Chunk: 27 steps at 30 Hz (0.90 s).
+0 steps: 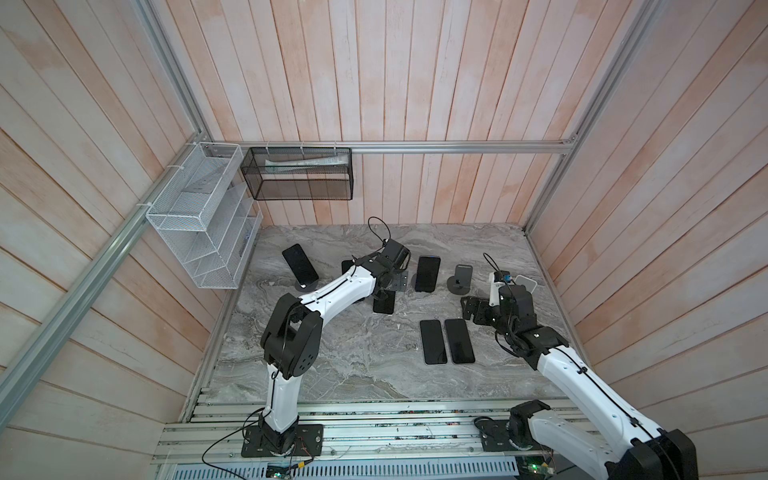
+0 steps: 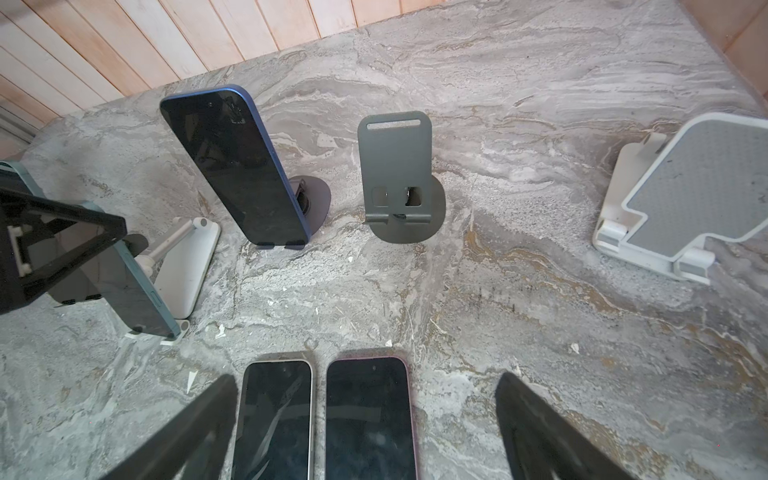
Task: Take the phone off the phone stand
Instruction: 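Lower the left gripper onto the teal-edged phone on the white stand and close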
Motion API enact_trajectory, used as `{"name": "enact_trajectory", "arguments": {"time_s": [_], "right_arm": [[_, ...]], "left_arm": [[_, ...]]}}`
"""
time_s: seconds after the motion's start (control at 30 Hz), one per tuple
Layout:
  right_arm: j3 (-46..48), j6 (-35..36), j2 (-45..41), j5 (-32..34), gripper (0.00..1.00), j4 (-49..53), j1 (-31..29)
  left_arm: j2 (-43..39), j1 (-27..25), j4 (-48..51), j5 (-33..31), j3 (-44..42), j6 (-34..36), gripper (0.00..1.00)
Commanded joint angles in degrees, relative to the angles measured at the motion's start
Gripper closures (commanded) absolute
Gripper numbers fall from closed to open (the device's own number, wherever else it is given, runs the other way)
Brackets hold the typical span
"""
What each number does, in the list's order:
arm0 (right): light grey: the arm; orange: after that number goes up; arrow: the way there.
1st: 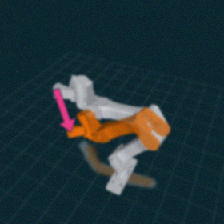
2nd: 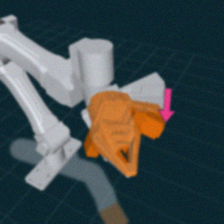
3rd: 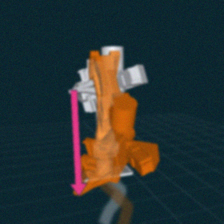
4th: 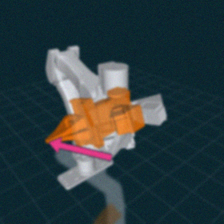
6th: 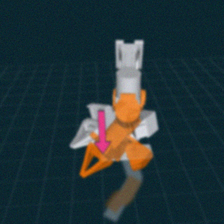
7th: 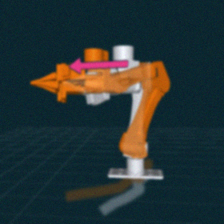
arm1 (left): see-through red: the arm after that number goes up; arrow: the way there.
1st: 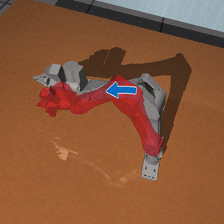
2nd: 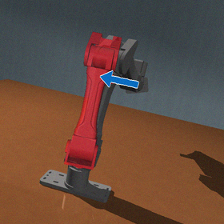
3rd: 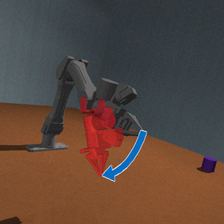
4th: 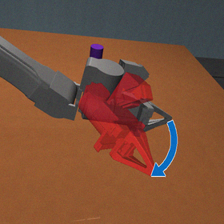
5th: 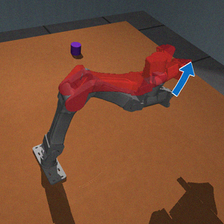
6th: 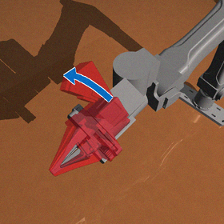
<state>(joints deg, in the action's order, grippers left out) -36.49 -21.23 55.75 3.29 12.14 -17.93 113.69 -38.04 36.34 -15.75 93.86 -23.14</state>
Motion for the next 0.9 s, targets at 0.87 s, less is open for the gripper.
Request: {"name": "enact_trajectory", "arguments": {"time_s": [0.87], "right_arm": [[-0.2, 0.8, 1.0, 0.3, 0.02, -0.5, 0.7]], "left_arm": [[1.8, -0.3, -7.8, -0.8, -4.2, 0.3, 0.20]]}}
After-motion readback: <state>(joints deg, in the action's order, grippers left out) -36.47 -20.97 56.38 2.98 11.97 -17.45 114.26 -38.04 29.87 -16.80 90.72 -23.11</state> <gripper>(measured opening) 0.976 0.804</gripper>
